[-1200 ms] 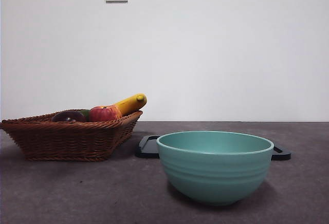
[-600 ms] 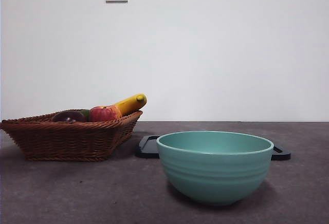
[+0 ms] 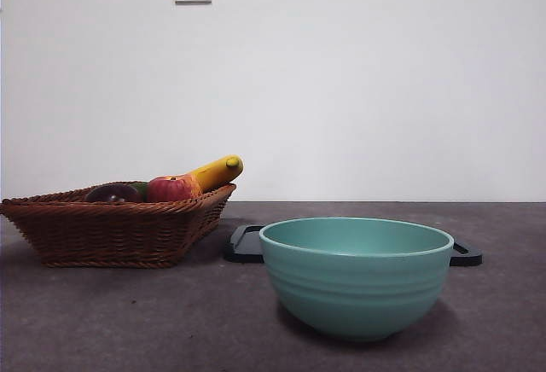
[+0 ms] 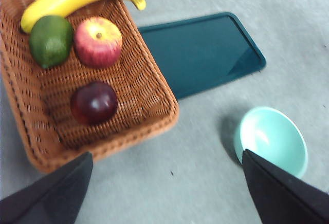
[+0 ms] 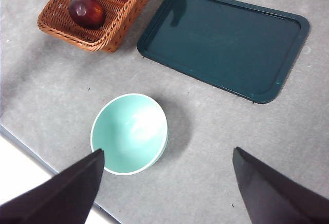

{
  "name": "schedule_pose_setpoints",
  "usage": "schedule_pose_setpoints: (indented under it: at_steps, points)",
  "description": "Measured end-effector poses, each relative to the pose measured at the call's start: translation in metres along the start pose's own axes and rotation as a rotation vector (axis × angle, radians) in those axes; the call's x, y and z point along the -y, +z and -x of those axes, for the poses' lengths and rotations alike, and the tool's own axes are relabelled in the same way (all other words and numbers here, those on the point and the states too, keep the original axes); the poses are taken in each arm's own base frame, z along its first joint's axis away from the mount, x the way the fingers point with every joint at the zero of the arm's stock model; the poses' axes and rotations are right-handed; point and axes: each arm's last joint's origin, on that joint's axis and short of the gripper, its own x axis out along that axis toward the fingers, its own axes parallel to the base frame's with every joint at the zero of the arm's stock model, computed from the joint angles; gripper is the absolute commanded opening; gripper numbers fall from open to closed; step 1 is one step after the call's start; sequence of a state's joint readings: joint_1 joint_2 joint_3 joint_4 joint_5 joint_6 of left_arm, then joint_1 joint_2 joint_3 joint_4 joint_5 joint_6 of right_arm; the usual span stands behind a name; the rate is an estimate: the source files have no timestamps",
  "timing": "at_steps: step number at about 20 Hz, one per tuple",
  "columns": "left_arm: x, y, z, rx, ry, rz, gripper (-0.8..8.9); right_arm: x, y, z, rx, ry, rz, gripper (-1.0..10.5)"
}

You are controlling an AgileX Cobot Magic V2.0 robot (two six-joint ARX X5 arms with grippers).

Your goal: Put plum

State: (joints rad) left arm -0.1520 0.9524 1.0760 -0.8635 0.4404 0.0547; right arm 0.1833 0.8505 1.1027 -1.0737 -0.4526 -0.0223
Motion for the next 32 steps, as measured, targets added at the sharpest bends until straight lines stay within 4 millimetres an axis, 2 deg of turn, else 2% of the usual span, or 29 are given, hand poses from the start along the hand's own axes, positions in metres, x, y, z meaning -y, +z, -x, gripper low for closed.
schedule_pose_setpoints:
  at_steps: [8, 11, 15, 20, 27, 32]
  points:
    - [-0.020, 0.051, -0.066, -0.086, 0.043, -0.009, 4.63, 0.000, 0.000, 0.000, 0.000, 0.000, 0.000, 4.0]
    - [-0.028, 0.061, -0.095, -0.140, 0.078, -0.015, 4.63, 0.000, 0.000, 0.000, 0.000, 0.000, 0.000, 4.0]
    - [-0.040, 0.058, -0.135, -0.219, 0.105, -0.015, 4.63, 0.000, 0.000, 0.000, 0.000, 0.000, 0.000, 4.0]
    - [-0.055, 0.045, -0.171, -0.322, 0.150, -0.007, 4.63, 0.000, 0.000, 0.000, 0.000, 0.000, 0.000, 4.0]
    - [-0.066, 0.032, -0.203, -0.400, 0.144, 0.008, 4.63, 0.000, 0.000, 0.000, 0.000, 0.000, 0.000, 4.0]
    - [-0.070, 0.025, -0.216, -0.431, 0.143, 0.015, 4.63, 0.000, 0.000, 0.000, 0.000, 0.000, 0.000, 4.0]
